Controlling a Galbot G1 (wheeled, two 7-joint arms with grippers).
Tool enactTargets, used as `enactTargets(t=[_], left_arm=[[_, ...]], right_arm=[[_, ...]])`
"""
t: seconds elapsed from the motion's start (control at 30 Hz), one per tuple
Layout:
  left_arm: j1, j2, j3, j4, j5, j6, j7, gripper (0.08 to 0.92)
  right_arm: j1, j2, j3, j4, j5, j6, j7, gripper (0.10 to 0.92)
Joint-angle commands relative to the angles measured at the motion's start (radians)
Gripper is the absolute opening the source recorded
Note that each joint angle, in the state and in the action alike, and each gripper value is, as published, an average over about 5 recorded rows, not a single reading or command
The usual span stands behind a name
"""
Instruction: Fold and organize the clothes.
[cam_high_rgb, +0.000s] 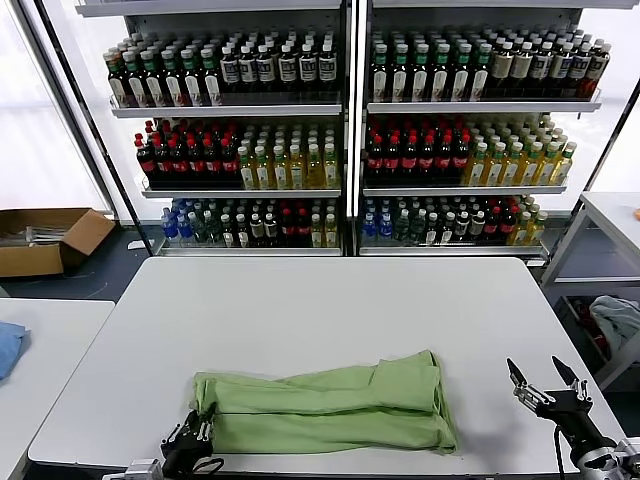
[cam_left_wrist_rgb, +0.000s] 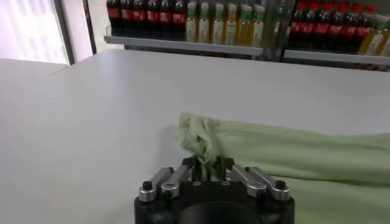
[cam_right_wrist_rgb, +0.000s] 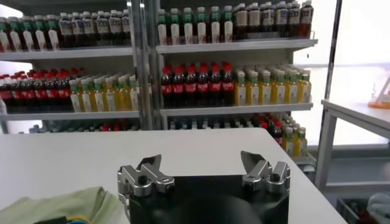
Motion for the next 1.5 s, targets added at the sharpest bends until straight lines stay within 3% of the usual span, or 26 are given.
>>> enactTargets(t=[0.03,0.2,0.77,1.07,1.33,1.5], left_arm=[[-0.004,-0.017,0.010,0.017,0.011,-0.001,-0.011,0.203],[0.001,-0.011,0.000,0.008,0.013,-0.012,0.010,0.103],[-0.013,0.036,-0.069,0.014,0.007,-0.038,0.061,0.097],[-0.048,0.140,-0.297,0.041,-0.084,-0.033,0.121,0.097],[-0.082,0.328,-0.487,0.143,-0.193,-0.031,0.165,0.097],[-0.104,0.408,-0.542,0.197,-0.223,-0.032,0.179,0.097]], right_arm=[[-0.001,0.001,0.002,0.002,0.003,0.003,-0.002,0.823],[-0.002,0.005,-0.005,0.011,0.000,0.002,-0.003,0.823],[-0.013,0.011,-0.003,0.032,0.003,0.004,-0.004,0.823],[-0.011,0.009,-0.009,0.046,0.006,0.003,-0.003,0.823],[-0.010,0.000,-0.006,0.059,0.017,0.003,-0.002,0.823],[-0.014,-0.006,0.003,0.068,0.027,0.002,-0.001,0.823]])
